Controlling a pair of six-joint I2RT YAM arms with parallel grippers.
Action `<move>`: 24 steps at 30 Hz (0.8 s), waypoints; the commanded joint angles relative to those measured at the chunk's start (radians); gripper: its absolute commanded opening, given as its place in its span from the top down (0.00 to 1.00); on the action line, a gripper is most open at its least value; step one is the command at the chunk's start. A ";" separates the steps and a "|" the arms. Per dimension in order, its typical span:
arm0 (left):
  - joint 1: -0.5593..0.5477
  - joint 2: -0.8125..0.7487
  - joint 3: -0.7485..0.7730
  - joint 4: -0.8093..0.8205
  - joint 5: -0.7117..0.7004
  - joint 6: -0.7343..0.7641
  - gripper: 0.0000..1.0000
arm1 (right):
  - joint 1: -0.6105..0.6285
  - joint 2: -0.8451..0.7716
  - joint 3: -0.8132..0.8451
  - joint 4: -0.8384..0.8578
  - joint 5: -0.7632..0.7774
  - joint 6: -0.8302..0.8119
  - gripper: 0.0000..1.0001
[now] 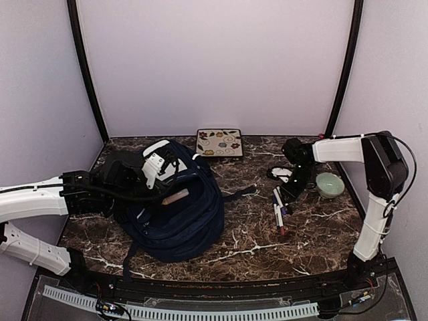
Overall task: Pack the student bag
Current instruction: Pick up the pen from the center of the board.
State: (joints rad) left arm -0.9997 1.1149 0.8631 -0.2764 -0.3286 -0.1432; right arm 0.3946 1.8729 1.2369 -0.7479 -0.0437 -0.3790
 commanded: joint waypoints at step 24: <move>0.001 0.002 0.036 0.050 0.013 -0.011 1.00 | -0.016 0.009 0.054 0.065 0.100 0.001 0.91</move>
State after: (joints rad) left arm -0.9997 1.1271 0.8631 -0.2707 -0.3218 -0.1432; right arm 0.3889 1.9240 1.2781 -0.6998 0.0376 -0.3801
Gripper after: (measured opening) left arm 0.047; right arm 0.106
